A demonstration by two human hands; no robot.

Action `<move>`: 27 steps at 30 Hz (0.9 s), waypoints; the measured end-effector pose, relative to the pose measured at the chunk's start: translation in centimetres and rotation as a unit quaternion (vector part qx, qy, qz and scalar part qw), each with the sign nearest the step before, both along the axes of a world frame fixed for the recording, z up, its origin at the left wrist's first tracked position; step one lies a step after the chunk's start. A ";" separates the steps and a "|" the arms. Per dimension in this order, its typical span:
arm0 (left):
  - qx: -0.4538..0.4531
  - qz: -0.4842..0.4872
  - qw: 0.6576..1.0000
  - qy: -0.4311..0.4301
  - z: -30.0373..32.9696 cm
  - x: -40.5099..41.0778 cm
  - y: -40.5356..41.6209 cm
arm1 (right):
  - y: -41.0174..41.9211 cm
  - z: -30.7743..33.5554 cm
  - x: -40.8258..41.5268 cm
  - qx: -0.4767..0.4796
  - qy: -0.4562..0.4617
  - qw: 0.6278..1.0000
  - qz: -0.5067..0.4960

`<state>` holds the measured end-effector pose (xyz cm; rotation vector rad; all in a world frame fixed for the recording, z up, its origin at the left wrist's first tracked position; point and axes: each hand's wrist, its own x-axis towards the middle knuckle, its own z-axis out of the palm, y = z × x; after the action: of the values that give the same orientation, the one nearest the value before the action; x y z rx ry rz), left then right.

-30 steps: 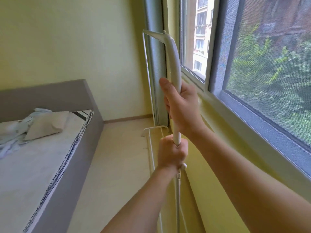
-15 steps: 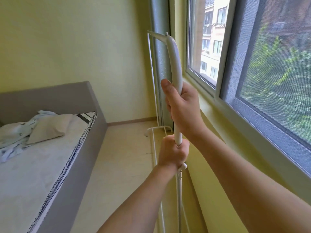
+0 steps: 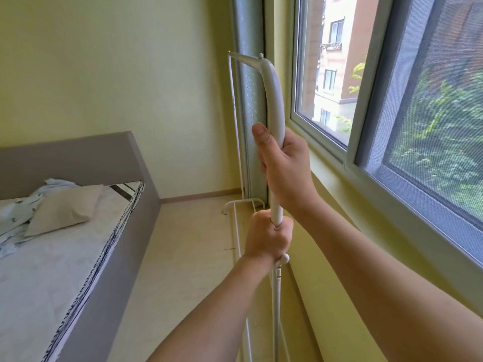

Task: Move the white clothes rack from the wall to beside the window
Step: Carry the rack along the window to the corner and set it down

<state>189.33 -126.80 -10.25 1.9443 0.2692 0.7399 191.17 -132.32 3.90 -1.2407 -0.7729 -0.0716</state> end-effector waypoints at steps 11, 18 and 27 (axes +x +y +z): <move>0.011 0.012 1.000 0.010 0.3 5.0 4.1 | 4.4 -0.1 5.5 0.001 -0.001 1.000 0.003; 0.010 0.036 0.999 0.029 0.6 8.5 6.6 | 7.0 -0.2 9.3 -0.006 -0.004 1.000 -0.001; 0.016 0.056 0.998 0.028 0.7 13.7 9.3 | 9.7 -0.1 14.3 -0.011 -0.008 1.000 -0.002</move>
<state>203.01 -117.52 -9.59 1.9954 0.4040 0.7674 205.49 -122.64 3.76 -1.2629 -0.7865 -0.0755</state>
